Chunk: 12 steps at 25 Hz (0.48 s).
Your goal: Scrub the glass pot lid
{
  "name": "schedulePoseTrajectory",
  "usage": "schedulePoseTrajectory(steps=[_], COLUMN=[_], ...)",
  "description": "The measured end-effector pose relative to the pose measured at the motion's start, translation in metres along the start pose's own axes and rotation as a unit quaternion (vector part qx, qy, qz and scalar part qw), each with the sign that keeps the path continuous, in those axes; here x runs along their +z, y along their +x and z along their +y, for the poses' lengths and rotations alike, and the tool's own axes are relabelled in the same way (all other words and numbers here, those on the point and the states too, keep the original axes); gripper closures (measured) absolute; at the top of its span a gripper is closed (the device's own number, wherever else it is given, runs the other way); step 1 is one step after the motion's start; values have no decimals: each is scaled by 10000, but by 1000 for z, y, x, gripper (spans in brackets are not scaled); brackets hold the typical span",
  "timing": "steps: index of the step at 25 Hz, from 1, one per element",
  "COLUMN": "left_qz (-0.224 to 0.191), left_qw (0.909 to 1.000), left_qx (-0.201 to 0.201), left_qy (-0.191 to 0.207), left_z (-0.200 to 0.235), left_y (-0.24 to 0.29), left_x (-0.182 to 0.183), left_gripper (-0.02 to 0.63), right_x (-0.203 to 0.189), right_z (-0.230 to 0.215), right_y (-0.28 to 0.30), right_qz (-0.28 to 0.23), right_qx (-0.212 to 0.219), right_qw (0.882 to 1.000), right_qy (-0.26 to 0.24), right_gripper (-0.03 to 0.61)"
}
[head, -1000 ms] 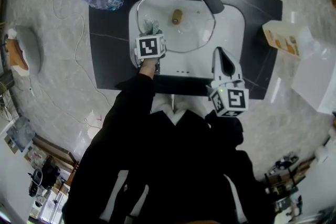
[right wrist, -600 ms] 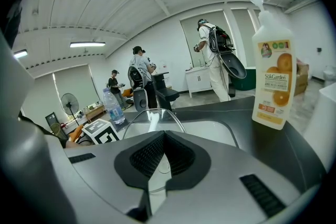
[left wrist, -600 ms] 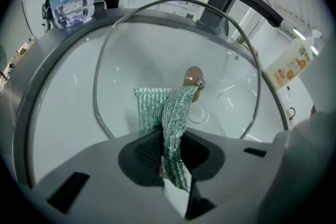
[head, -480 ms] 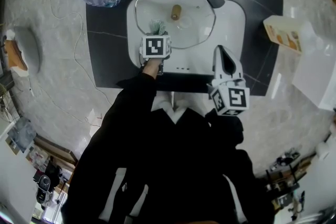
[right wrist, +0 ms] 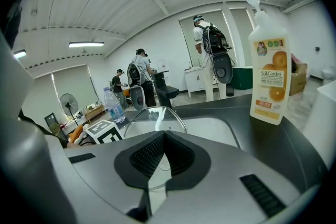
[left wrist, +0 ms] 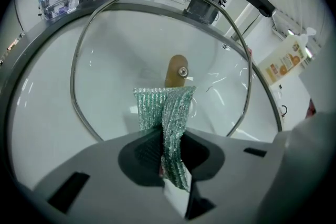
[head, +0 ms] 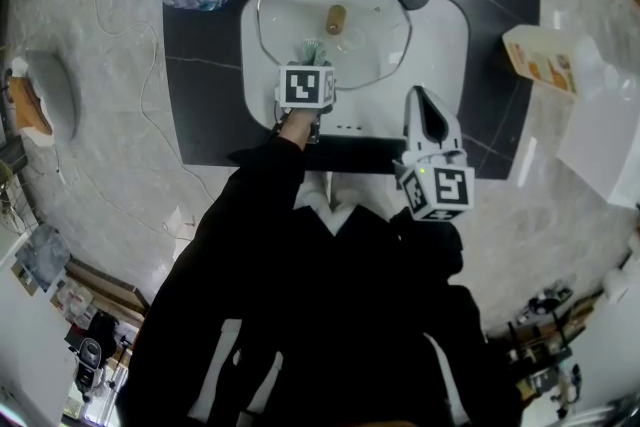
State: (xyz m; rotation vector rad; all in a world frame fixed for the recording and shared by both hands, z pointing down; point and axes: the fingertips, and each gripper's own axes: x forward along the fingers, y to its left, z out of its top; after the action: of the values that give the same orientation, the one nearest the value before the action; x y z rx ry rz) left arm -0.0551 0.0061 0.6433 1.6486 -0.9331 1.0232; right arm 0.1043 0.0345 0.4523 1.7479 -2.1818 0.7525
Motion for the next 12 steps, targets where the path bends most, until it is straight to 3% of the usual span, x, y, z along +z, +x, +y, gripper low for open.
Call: schedulePoseTrajectory(steps=[7, 12], left_qz=[42, 10], left_qw=[9998, 9995], left_qx=[154, -249], left_qy=[148, 190], left_z=[-4, -29], left_y=[2, 8], left_x=[-2, 0], left_gripper=[548, 548], right_x=[-2, -3], right_z=[-3, -6], right_y=[-6, -10], right_qz=[-5, -22], right_qx=[-50, -79], right_qw=[10000, 10000], right_qy=[29, 43], right_gripper=[575, 575])
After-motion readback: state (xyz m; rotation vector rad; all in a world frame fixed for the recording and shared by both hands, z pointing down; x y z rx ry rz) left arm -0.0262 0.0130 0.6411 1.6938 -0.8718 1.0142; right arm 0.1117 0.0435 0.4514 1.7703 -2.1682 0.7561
